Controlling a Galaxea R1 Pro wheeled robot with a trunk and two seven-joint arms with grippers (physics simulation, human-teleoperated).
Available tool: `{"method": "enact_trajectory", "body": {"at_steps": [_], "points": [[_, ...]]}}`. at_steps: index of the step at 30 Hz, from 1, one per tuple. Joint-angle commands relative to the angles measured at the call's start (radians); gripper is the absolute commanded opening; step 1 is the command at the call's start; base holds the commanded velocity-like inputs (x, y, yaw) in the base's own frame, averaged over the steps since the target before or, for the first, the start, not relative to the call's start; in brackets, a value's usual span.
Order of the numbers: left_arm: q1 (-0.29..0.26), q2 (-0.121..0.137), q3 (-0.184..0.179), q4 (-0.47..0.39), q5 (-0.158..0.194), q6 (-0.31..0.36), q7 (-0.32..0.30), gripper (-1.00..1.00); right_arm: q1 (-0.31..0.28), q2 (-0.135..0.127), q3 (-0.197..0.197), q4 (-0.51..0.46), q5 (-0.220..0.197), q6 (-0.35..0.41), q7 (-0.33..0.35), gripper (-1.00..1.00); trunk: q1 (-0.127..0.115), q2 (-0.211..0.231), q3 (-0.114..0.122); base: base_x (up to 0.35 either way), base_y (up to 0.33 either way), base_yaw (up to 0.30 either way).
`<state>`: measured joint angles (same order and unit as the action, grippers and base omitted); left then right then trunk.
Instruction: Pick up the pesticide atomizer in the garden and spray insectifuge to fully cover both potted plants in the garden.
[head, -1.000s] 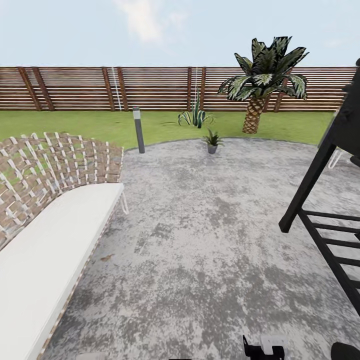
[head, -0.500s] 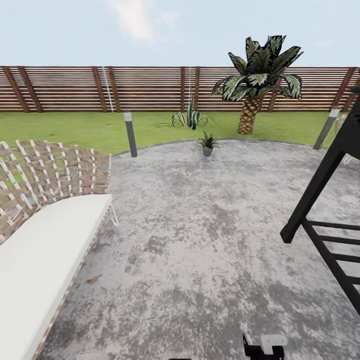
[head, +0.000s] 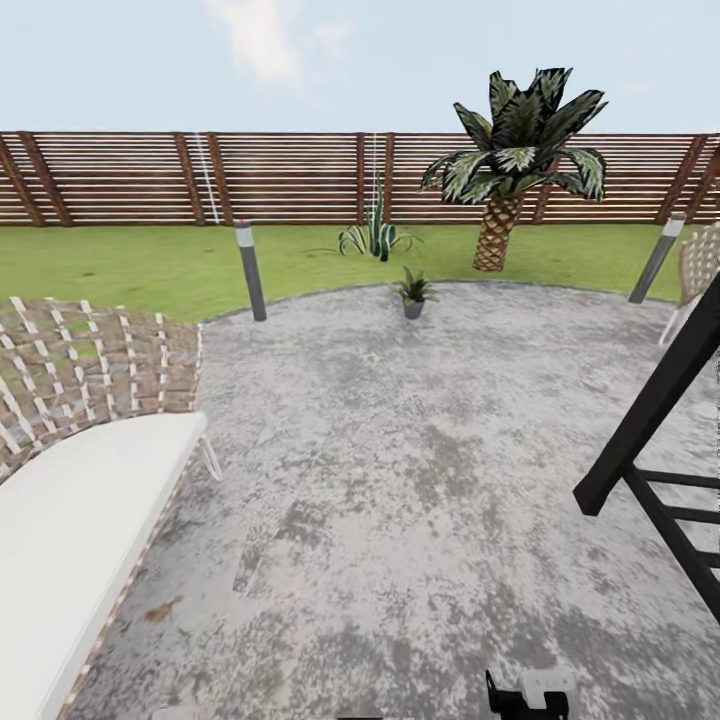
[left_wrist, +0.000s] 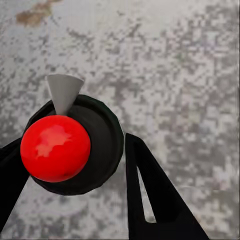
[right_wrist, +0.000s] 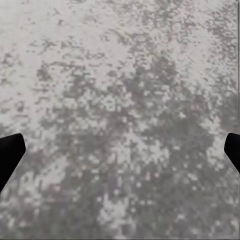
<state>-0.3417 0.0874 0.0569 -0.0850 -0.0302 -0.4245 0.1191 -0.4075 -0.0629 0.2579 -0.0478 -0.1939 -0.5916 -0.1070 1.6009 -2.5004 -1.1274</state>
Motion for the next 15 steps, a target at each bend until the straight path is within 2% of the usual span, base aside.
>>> {"method": "enact_trajectory", "body": {"at_steps": [1, 4, 15], "points": [[0.0, 0.0, 0.006, 0.001, -0.003, -0.003, 0.001, -1.0, -0.001, 0.0, 0.009, 0.0, -0.007, -0.002, -0.003, 1.0, 0.0, 0.0, -0.001, 0.343, 0.0, -0.242], [0.0, 0.0, 0.005, 0.001, -0.003, -0.003, 0.001, -1.0, -0.001, 0.0, 0.009, 0.0, -0.007, -0.002, -0.003, 1.0, 0.0, 0.0, -0.001, 0.343, 0.0, -0.137], [0.0, 0.0, 0.005, 0.001, -0.003, -0.003, 0.001, -1.0, -0.001, -0.003, 0.007, 0.002, -0.007, -0.002, -0.003, 1.0, 0.0, 0.0, -0.001, 0.343, 0.0, -0.007]]}}
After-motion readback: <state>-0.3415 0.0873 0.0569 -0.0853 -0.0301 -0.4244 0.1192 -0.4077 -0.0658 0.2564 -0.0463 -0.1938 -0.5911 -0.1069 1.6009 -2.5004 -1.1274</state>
